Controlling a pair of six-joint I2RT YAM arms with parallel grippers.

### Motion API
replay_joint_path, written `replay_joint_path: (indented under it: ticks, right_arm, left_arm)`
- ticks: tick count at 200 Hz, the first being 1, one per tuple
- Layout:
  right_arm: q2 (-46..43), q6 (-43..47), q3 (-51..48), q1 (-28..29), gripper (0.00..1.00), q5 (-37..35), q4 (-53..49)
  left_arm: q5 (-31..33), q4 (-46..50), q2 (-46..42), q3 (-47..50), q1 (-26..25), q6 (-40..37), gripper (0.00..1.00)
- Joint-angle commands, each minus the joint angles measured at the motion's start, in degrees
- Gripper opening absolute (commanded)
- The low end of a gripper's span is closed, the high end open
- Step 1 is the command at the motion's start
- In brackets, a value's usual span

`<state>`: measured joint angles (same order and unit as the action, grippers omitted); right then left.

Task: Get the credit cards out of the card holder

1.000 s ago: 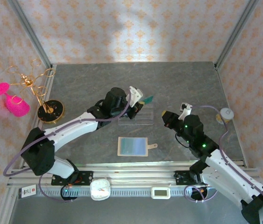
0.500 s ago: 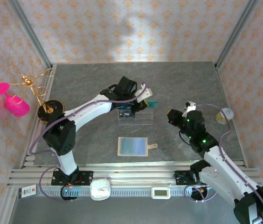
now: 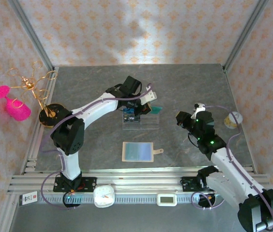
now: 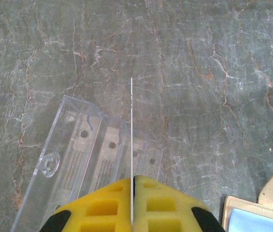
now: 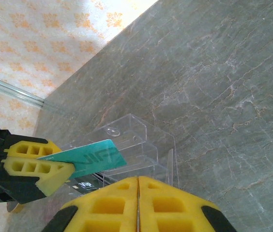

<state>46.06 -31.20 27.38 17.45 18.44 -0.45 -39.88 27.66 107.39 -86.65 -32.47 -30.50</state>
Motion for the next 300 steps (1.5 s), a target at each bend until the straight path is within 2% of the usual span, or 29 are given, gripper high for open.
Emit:
replay_joint_path:
  ticks: [1,91,196,252,279,300]
  right_arm:
    - [0.33,1.32,2.13,-0.39,0.08,1.04,2.29]
    - [0.41,1.42,1.82,-0.67,0.08,1.76,3.15]
    - [0.87,1.77,2.05,-1.15,0.08,2.16,3.6]
    - [1.18,1.62,2.57,-1.18,0.09,3.09,4.13]
    - [1.05,1.61,2.44,-1.15,0.09,3.36,4.05]
    - [0.79,1.63,2.61,-1.21,0.09,3.47,3.96]
  left_arm:
    - [-1.01,-1.08,0.68,-1.66,0.39,-1.09,0.0]
    - [0.33,-5.42,1.52,-1.06,0.82,-0.2,0.0]
    - [3.12,1.16,6.32,-5.43,1.18,-4.55,0.0]
    - [5.66,-0.42,6.01,-5.14,1.18,-2.58,0.0]
    - [7.82,-2.09,5.09,-3.75,1.0,-1.52,0.12]
    - [8.88,-3.23,4.54,-2.91,0.73,-1.05,0.17]
